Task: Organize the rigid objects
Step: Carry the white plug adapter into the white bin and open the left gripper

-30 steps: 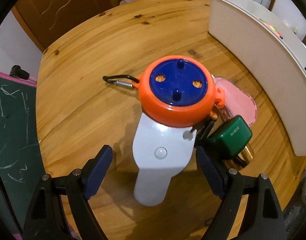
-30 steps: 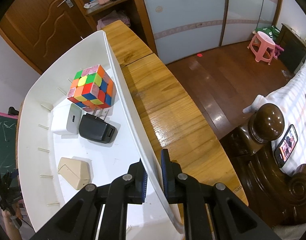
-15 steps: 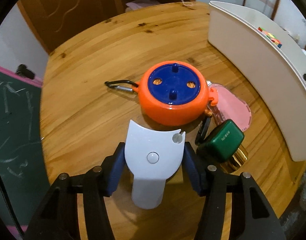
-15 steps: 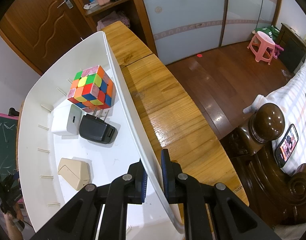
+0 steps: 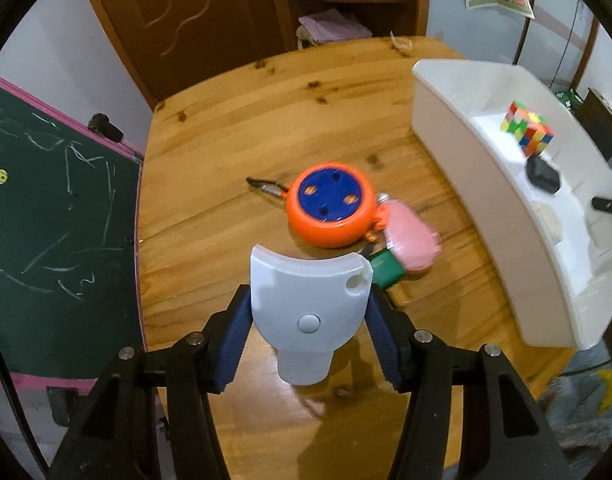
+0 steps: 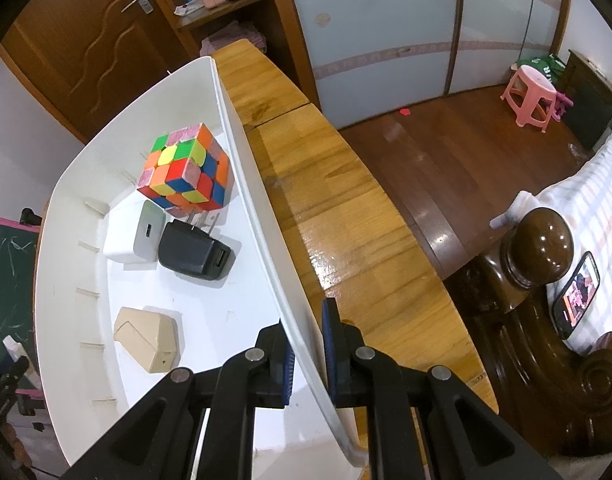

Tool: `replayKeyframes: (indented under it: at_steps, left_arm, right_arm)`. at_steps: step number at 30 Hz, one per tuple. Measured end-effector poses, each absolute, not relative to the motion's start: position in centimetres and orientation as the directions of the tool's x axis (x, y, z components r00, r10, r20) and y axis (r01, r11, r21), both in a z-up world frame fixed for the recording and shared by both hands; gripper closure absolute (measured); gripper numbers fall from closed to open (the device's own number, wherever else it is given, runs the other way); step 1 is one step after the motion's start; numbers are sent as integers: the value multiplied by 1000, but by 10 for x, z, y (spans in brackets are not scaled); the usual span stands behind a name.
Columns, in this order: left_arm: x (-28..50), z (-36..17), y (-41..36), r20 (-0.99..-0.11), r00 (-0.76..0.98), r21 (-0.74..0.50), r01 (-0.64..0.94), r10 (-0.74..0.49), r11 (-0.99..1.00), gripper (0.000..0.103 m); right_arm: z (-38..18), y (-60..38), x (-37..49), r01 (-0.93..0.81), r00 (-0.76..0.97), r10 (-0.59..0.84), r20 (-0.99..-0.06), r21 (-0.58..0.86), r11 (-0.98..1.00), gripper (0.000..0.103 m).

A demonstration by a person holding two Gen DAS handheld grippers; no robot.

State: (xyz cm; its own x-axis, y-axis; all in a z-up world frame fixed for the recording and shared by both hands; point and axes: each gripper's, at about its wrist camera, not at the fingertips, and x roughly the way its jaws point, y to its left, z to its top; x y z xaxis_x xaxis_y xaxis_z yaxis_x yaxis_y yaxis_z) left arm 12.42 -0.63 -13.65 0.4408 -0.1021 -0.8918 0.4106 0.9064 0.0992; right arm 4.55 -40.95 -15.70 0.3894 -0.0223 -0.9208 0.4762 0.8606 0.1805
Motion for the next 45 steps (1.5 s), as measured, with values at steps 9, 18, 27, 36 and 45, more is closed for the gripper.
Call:
replayKeyframes:
  at_steps: [9, 18, 27, 36, 45]
  left_arm:
    - [90, -77, -60, -850, 506, 111, 442, -145, 890, 43]
    - [89, -35, -136, -824, 508, 46, 501, -251, 864, 43]
    - [94, -28, -200, -821, 465, -25, 551, -332, 834, 43]
    - [103, -79, -257, -879, 337, -82, 589, -337, 804, 43]
    - [110, -154, -291, -940, 178, -136, 585, -291, 799, 43]
  right_arm:
    - [-159, -417, 40, 437, 430, 48, -902, 254, 863, 95]
    - [-163, -425, 37, 394, 463, 119, -878, 324, 860, 94]
    - [-165, -431, 36, 370, 476, 159, -865, 361, 856, 93]
    - [-165, -432, 36, 370, 475, 166, -864, 367, 854, 92]
    - [-164, -431, 37, 372, 471, 162, -867, 362, 855, 92]
